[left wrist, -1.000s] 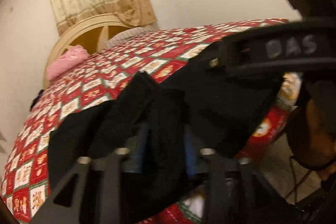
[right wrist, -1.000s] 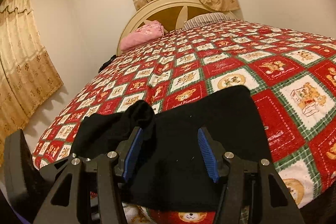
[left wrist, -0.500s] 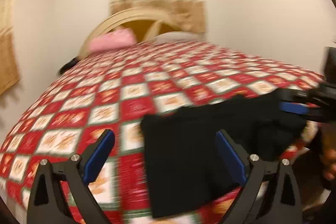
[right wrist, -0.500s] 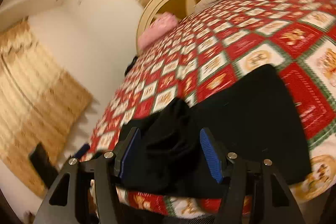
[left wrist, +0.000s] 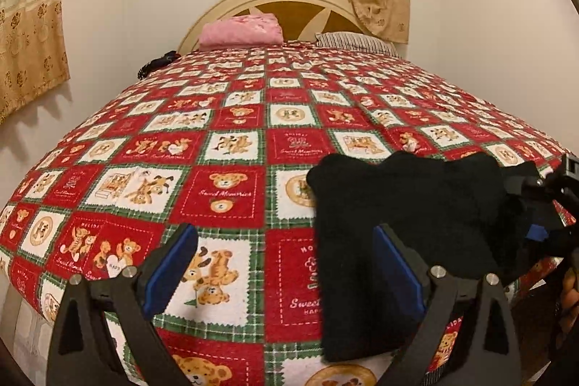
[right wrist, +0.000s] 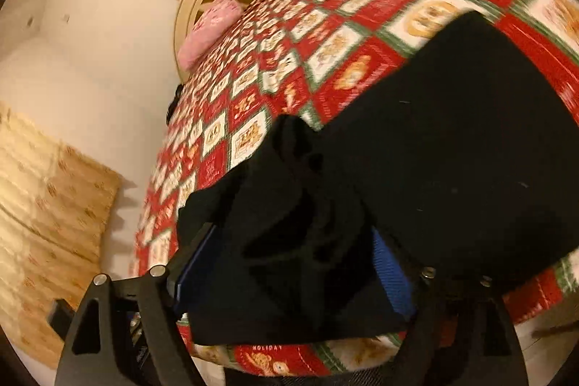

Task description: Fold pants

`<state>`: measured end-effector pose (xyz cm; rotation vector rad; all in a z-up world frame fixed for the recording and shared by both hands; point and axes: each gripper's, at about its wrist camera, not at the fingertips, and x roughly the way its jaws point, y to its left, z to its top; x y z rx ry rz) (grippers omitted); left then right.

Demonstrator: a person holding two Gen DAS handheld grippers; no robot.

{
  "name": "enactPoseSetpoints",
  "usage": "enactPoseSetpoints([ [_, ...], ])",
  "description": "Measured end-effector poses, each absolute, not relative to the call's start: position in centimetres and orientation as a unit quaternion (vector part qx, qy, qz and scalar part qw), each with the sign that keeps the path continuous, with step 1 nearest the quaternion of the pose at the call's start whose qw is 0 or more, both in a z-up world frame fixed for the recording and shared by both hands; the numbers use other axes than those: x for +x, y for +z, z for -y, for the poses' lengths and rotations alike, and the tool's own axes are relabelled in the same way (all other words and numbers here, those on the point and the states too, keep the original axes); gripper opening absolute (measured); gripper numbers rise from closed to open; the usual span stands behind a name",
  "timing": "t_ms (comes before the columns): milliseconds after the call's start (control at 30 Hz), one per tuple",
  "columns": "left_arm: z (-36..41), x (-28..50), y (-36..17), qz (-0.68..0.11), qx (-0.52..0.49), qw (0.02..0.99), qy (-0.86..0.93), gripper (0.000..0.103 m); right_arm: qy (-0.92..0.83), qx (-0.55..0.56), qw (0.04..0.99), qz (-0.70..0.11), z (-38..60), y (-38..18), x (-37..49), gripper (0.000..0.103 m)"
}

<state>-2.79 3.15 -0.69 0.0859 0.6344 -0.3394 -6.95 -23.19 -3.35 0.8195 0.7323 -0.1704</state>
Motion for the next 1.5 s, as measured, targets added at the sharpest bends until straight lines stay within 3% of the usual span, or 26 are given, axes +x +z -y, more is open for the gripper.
enactPoseSetpoints([
  [167, -3.5, -2.5, -0.8, -0.311, 0.039, 0.935, -0.164, 0.099, -0.079, 0.3, 0.875, -0.371, 21.3, -3.2, -6.1, 0.084],
  [200, -3.6, -2.5, -0.9, -0.314, 0.037, 0.934, -0.165, 0.099, -0.077, 0.282, 0.88, -0.374, 21.2, -3.2, -6.2, 0.074],
  [233, -3.6, -2.4, -1.0, -0.316, 0.036, 0.934, -0.165, 0.099, -0.084, 0.262, 0.884, -0.378, 21.1, -3.2, -6.4, 0.048],
  [300, -3.6, -2.3, -1.1, -0.317, 0.037, 0.933, -0.165, 0.099, -0.077, 0.236, 0.889, -0.385, 21.6, -3.5, -7.4, 0.029],
  [333, -3.7, -2.3, -1.1, -0.317, 0.038, 0.934, -0.164, 0.099, -0.064, 0.24, 0.89, -0.382, 22.0, -3.7, -8.0, 0.025],
  [533, -3.8, -1.8, -1.4, -0.326, 0.029, 0.931, -0.16, 0.099, -0.055, 0.154, 0.916, -0.367, 21.3, -3.5, -10.3, 0.025],
  [700, -3.4, -1.9, -1.2, -0.329, 0.031, 0.93, -0.162, 0.099, -0.042, 0.2, 0.911, -0.357, 22.3, -4.1, -9.0, 0.027],
  [733, -3.4, -2.0, -1.0, -0.326, 0.032, 0.931, -0.161, 0.099, -0.041, 0.196, 0.912, -0.357, 22.3, -3.9, -8.9, 0.023],
  [800, -3.4, -2.1, -0.7, -0.32, 0.034, 0.933, -0.16, 0.099, -0.034, 0.169, 0.925, -0.338, 21.8, -2.5, -9.4, 0.018],
  [1033, -2.6, -1.8, -0.2, -0.317, 0.03, 0.934, -0.163, 0.099, -0.051, 0.122, 0.957, -0.256, 25.2, 3.4, -14.2, 0.018],
  [1267, -0.4, -2.3, -0.7, -0.321, 0.057, 0.929, -0.177, 0.099, -0.119, 0.16, 0.923, -0.328, 29.9, -3.2, -16.1, 0.018],
  [1333, 0.1, -2.4, -0.9, -0.324, 0.064, 0.927, -0.176, 0.099, -0.116, 0.171, 0.931, -0.301, 30.0, -3.5, -16.5, 0.019],
  [1500, 0.4, -2.3, -1.1, -0.331, 0.072, 0.926, -0.169, 0.099, -0.095, 0.177, 0.926, -0.319, 30.5, -2.5, -16.6, 0.026],
])
